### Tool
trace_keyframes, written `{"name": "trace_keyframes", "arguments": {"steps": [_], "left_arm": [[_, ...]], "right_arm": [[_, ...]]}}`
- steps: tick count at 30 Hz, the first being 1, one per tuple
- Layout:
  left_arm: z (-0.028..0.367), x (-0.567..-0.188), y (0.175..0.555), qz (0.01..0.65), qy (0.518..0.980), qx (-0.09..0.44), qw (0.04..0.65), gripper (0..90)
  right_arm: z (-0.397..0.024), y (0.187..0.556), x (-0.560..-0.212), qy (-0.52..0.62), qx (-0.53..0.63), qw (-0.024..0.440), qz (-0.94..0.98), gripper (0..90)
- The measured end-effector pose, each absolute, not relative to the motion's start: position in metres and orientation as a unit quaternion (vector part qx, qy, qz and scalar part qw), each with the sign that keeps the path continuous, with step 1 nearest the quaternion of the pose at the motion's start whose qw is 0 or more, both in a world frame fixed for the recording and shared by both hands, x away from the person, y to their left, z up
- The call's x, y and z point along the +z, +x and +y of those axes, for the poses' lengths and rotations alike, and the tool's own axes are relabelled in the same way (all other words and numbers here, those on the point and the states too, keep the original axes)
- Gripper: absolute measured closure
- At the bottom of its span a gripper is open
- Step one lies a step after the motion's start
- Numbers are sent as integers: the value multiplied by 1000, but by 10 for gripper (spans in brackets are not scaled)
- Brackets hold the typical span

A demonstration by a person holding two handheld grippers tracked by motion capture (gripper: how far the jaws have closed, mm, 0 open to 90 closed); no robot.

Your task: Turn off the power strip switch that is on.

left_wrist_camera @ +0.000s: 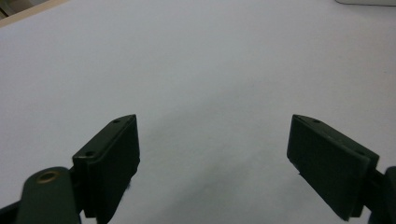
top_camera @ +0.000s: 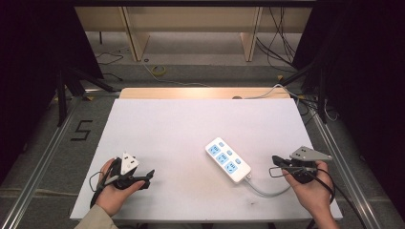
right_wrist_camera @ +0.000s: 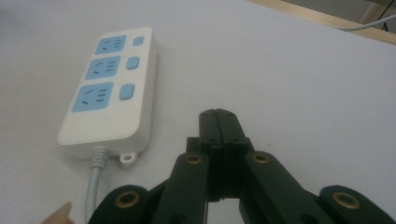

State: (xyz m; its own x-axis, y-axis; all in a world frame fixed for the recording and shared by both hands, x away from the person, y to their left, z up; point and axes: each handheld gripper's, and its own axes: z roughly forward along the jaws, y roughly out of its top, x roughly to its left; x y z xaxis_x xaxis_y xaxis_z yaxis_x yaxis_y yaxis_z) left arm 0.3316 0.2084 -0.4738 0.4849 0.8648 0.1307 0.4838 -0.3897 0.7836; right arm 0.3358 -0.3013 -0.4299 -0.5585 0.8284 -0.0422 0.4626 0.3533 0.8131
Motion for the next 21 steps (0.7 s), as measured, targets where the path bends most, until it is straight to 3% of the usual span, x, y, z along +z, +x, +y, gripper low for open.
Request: {"name": "trace_keyframes", "arguments": {"steps": [21], "left_arm": [[208,-473,332,426,789,275,349,169]], "right_arm": [[-289,342,-422,407,388,222,796,900]]}}
